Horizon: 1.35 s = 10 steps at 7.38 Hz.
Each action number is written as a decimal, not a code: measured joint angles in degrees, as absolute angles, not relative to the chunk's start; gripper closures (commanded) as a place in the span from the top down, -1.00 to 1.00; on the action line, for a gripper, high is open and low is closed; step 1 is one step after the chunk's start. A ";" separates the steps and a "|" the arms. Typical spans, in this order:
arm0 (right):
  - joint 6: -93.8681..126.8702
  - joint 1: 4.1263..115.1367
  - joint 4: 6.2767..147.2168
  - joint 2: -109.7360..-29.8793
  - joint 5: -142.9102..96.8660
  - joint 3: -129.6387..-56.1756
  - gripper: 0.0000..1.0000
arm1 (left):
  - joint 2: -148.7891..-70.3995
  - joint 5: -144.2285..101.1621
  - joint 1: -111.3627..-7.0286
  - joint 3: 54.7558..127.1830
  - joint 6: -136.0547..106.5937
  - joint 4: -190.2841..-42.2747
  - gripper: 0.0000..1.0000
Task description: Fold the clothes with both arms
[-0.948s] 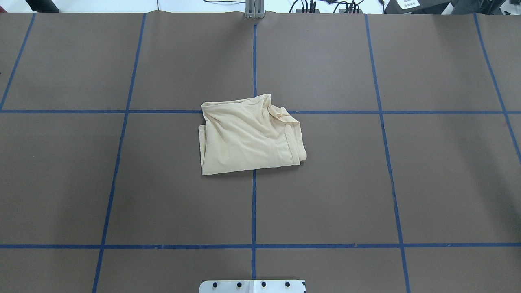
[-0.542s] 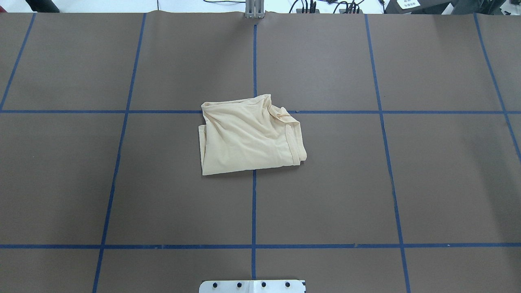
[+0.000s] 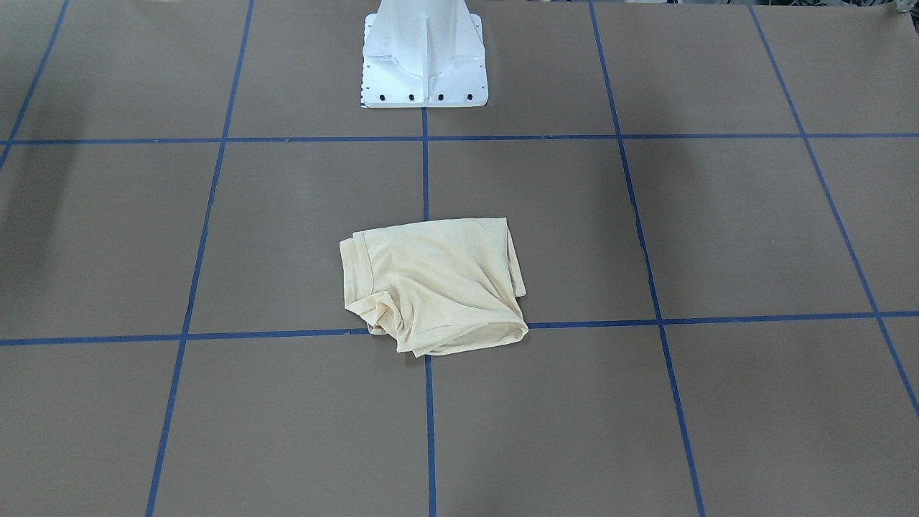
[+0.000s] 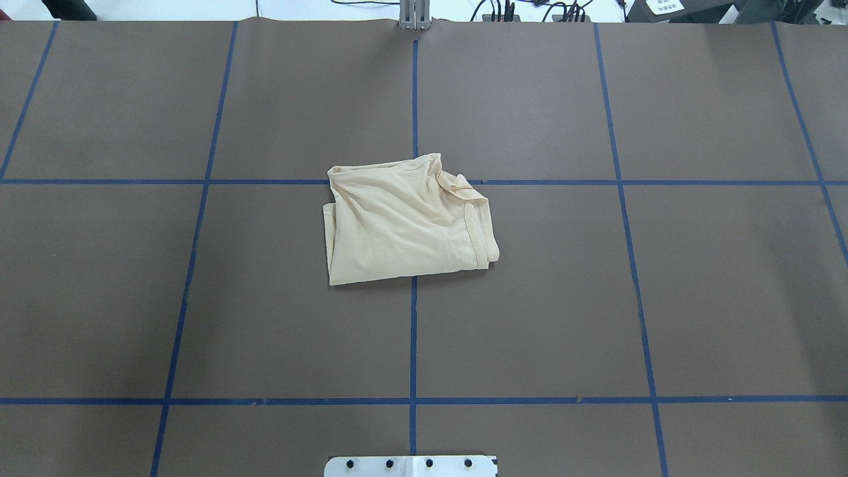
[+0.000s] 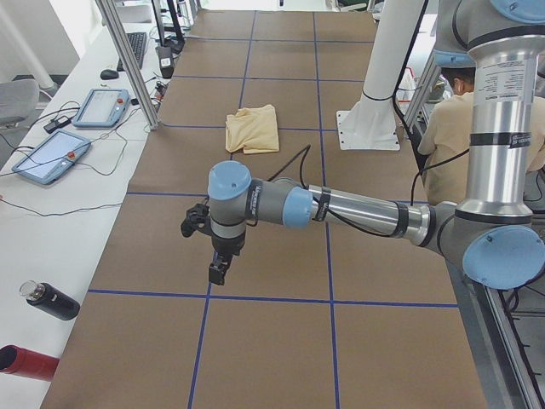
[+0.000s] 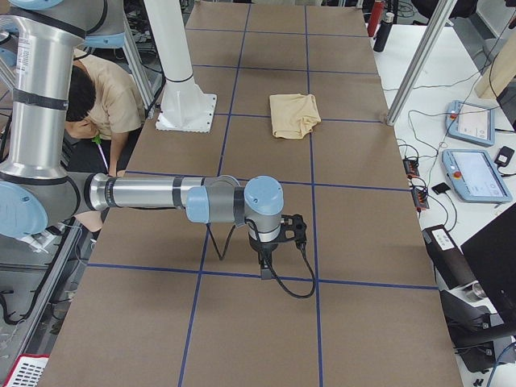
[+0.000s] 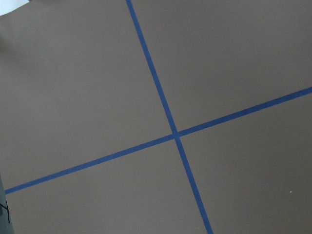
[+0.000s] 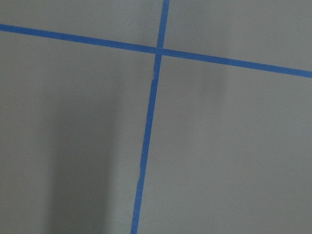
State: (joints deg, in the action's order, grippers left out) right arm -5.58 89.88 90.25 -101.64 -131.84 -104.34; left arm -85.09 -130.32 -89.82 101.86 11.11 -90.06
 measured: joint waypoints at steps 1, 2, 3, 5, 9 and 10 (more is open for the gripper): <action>-5.50 89.88 90.27 -101.67 -132.34 -104.33 1.00 | -82.61 -132.61 -90.32 102.03 11.22 -90.58 1.00; -5.47 89.88 90.23 -101.70 -132.58 -104.29 1.00 | -81.49 -133.57 -90.49 102.16 11.15 -90.80 1.00; -5.44 89.90 90.15 -101.74 -132.66 -104.24 1.00 | -81.35 -133.93 -90.47 101.96 11.05 -90.86 1.00; -5.37 89.87 90.02 -101.77 -132.71 -104.17 1.00 | -81.56 -134.08 -90.48 101.88 10.96 -90.93 1.00; -5.36 89.82 89.91 -101.78 -132.66 -104.03 1.00 | -81.45 -133.58 -90.39 102.24 11.23 -93.99 1.00; -5.36 89.83 89.89 -101.77 -132.65 -103.95 1.00 | -81.25 -133.55 -90.40 102.14 11.23 -94.42 1.00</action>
State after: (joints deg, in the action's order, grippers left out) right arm -5.36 89.83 89.89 -101.77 -132.65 -103.95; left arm -81.25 -133.55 -90.40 102.14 11.23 -94.42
